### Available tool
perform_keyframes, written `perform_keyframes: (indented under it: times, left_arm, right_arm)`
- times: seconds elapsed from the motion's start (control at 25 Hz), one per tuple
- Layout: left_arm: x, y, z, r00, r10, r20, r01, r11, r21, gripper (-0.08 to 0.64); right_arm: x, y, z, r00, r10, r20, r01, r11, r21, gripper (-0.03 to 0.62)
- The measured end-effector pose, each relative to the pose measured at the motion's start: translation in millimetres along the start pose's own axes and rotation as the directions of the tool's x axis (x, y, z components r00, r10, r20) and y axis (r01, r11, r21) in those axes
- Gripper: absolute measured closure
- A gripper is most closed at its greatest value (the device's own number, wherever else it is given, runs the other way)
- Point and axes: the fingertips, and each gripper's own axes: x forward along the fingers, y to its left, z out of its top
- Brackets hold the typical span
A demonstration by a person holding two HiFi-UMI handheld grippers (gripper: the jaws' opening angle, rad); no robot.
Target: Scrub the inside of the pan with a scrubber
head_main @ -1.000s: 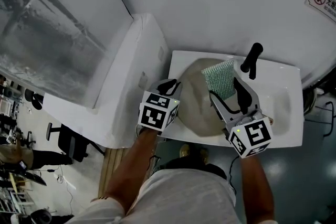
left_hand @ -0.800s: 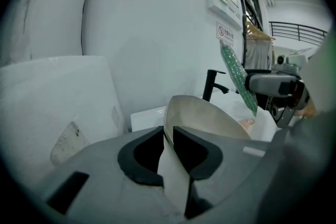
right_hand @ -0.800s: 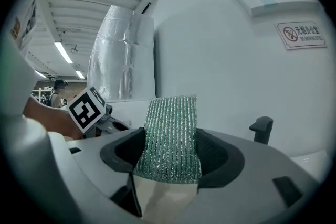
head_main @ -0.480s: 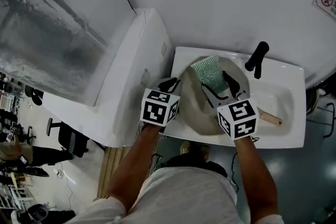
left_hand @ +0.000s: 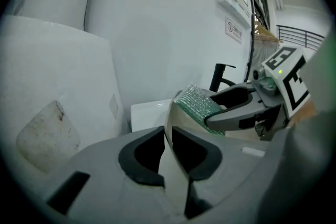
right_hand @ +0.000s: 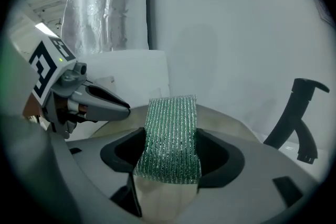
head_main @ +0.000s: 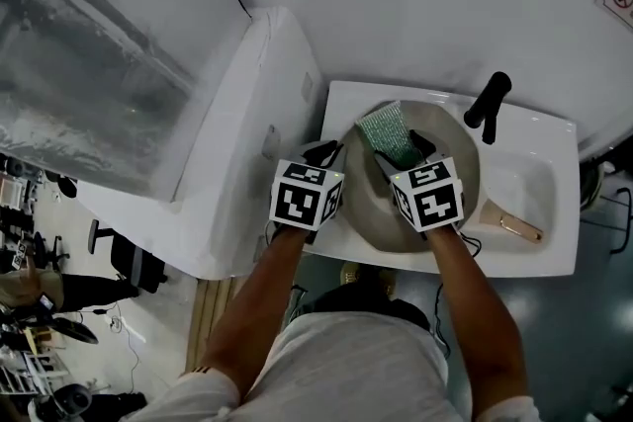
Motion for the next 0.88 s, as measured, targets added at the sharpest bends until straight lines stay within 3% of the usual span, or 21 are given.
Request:
perform_keyframes:
  times: [0.4,0.64,0.88]
  left_arm:
    - [2.3,1.9,-3.4,1.000,-0.009,0.007,0.009,1.000,-0.023,0.503]
    - [2.8,1.3,-4.0,1.000,-0.022,0.010,0.022,1.000,-0.022,0.503]
    - [2.9,1.4,-3.9,0.999,-0.037,0.014,0.037,0.999,-0.020,0.503]
  right_arm:
    - [25.1,-6.9,-14.3,0.999,-0.021,-0.044,0.020,0.999,-0.035,0.288]
    - [24.8,-25.9,-33.3,0.986,-0.109,-0.127,0.104,0.994,-0.044,0.288]
    - [10.9,-59.0,-49.6,0.955,-0.210,-0.209,0.210,0.977,-0.020,0.288]
